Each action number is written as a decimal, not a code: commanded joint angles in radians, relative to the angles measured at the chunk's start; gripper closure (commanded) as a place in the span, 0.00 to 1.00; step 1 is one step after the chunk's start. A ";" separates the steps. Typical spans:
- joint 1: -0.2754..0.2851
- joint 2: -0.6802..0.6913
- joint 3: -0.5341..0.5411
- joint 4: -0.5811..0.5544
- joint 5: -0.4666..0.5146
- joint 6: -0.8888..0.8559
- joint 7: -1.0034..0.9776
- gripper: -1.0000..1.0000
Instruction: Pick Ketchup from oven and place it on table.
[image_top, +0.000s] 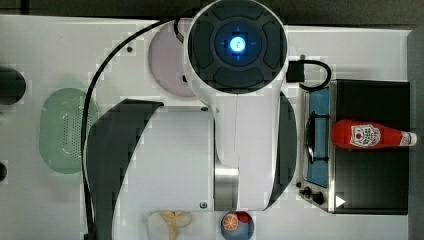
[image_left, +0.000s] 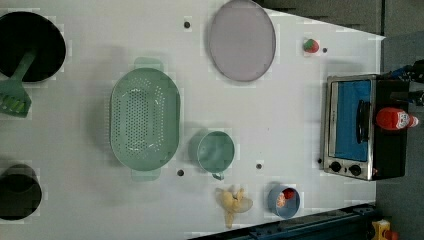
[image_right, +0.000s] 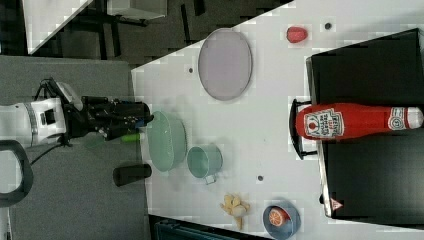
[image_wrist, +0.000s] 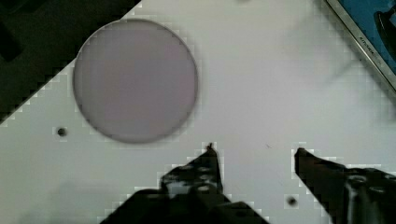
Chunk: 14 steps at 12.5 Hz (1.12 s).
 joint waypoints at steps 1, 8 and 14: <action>-0.044 -0.309 -0.030 -0.169 0.011 -0.207 0.036 0.21; -0.071 -0.291 -0.127 -0.169 0.011 -0.130 0.035 0.00; -0.104 -0.179 -0.333 -0.165 0.011 0.070 0.029 0.00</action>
